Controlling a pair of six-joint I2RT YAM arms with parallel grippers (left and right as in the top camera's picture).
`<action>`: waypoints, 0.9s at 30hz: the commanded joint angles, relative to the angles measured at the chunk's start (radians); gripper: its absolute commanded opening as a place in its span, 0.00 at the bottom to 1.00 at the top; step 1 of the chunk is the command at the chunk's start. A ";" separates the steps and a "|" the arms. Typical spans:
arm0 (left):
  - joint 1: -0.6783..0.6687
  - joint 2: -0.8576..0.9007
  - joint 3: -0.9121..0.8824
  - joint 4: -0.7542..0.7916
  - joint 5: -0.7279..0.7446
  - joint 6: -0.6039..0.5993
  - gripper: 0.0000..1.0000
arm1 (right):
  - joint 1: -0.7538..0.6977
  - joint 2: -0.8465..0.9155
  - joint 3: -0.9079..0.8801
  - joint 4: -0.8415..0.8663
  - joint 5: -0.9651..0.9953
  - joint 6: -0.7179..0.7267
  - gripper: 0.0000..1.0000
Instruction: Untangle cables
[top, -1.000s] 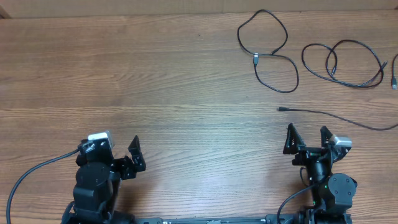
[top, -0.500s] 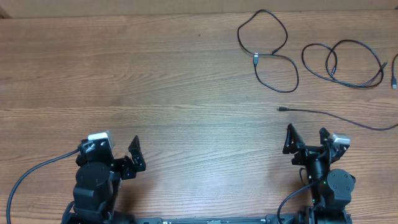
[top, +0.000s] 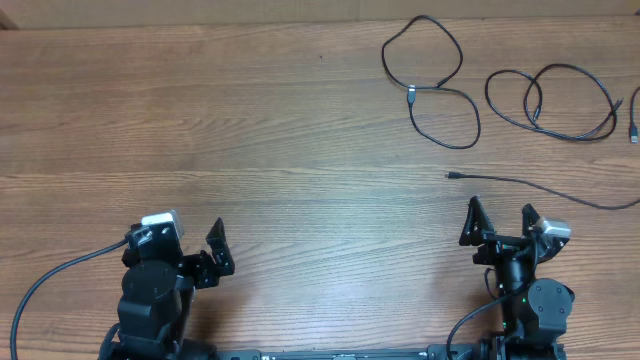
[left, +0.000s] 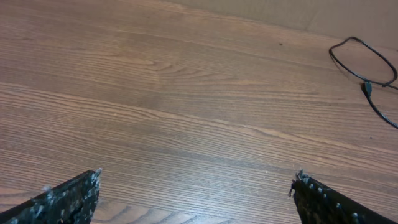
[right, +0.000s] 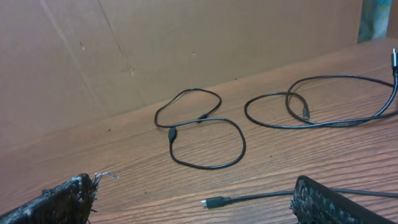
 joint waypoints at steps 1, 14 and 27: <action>-0.002 -0.002 -0.002 0.001 0.005 0.019 1.00 | -0.004 -0.010 -0.001 0.006 0.010 0.000 1.00; -0.002 -0.002 -0.002 0.001 0.005 0.019 0.99 | -0.004 -0.010 -0.001 0.006 0.026 -0.139 1.00; -0.002 -0.002 -0.002 0.001 0.005 0.019 0.99 | -0.004 -0.010 -0.001 0.006 0.050 -0.138 1.00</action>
